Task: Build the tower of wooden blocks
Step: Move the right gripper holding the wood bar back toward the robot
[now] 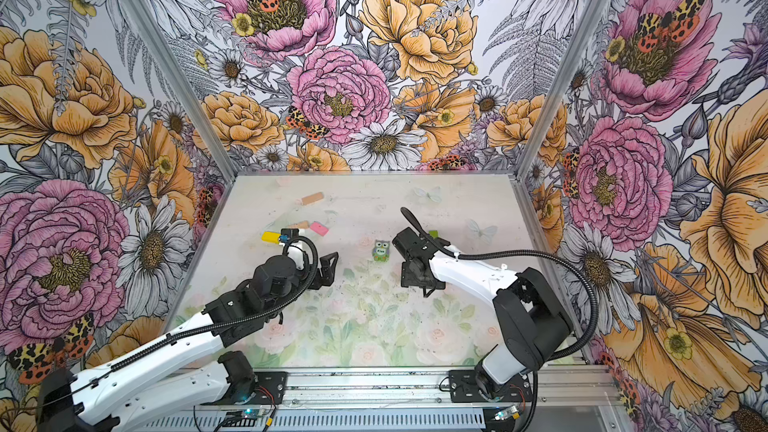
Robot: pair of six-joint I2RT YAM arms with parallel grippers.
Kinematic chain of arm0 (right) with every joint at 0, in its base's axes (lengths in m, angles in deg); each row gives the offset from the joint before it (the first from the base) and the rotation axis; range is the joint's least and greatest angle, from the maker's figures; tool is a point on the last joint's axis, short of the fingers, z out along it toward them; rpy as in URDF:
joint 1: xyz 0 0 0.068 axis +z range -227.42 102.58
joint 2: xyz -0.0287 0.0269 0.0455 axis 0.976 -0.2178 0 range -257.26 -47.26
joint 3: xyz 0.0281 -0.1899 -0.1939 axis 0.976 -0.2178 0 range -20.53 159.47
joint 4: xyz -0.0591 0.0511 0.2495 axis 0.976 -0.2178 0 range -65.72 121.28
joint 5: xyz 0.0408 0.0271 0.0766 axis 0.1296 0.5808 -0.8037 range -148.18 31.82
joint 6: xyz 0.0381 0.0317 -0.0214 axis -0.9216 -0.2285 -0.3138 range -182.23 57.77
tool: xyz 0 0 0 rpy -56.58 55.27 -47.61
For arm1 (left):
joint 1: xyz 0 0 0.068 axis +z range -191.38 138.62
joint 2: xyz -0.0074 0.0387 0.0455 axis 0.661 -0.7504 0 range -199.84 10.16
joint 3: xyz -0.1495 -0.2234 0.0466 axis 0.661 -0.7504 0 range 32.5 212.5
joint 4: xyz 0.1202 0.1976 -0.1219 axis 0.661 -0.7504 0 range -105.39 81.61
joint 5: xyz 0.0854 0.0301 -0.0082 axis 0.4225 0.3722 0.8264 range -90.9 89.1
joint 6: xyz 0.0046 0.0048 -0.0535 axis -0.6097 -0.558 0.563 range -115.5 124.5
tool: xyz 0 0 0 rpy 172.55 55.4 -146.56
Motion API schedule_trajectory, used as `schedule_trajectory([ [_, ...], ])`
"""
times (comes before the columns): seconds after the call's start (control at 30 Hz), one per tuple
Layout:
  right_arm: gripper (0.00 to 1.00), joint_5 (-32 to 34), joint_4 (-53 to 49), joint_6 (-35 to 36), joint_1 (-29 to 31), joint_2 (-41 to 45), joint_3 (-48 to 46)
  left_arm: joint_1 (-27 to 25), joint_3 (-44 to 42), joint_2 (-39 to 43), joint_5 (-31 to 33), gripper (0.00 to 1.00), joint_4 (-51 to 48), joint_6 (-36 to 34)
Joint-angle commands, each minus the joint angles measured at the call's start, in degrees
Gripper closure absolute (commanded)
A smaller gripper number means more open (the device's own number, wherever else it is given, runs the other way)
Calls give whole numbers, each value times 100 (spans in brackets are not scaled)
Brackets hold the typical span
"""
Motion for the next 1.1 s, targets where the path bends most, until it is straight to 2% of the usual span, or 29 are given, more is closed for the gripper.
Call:
schedule_trajectory([
  [0.0,30,60,327,-142,56,74,-99,-66,159,-8,196,1,-14,110],
  [1.07,27,47,871,-109,-41,-909,-72,-68,247,-148,293,1,-40,58],
])
